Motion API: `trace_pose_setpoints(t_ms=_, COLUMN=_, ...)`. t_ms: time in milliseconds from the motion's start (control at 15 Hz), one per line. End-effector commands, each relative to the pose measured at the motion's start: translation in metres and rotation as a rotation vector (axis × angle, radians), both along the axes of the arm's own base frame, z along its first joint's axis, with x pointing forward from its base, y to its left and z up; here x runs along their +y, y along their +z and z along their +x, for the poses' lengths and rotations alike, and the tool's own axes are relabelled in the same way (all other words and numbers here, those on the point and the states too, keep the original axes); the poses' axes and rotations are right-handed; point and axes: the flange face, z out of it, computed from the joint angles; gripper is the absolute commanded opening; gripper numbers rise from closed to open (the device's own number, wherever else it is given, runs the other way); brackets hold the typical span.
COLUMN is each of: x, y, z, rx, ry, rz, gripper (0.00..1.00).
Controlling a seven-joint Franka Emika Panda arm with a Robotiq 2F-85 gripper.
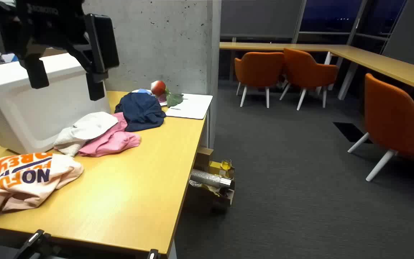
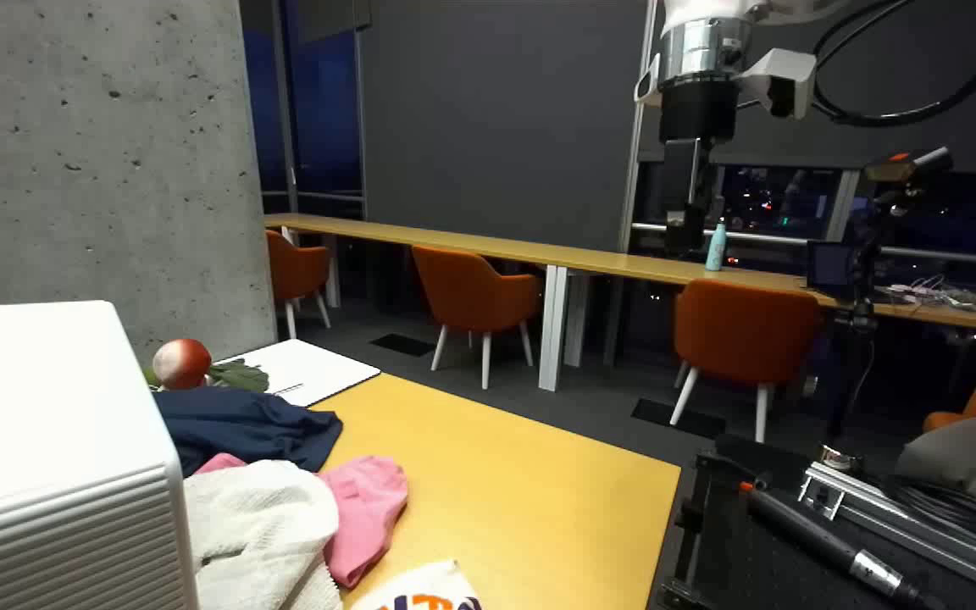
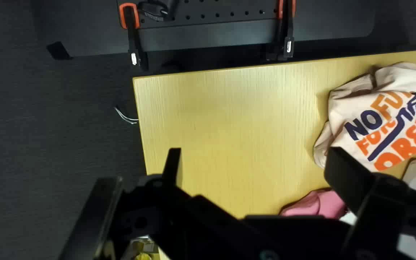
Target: Put the white towel and pink shirt on the basket
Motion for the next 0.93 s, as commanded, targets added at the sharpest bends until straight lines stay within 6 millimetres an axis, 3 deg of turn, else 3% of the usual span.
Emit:
trace_pose_setpoints(t_ms=0, x=0.0, y=0.0, z=0.0, rx=0.001, ry=0.0, rz=0.0, gripper=1.0)
trace_pose_setpoints(t_ms=267, x=0.0, y=0.0, z=0.0, rx=0.001, ry=0.0, rz=0.0, gripper=1.0)
trace_pose_setpoints(t_ms=533, x=0.021, y=-0.038, z=0.065, rx=-0.071, ry=0.105, rz=0.014, gripper=1.0)
trace_pose_setpoints(t_ms=867, x=0.073, y=-0.092, z=0.151, rx=-0.149, ry=0.195, rz=0.006, gripper=1.0)
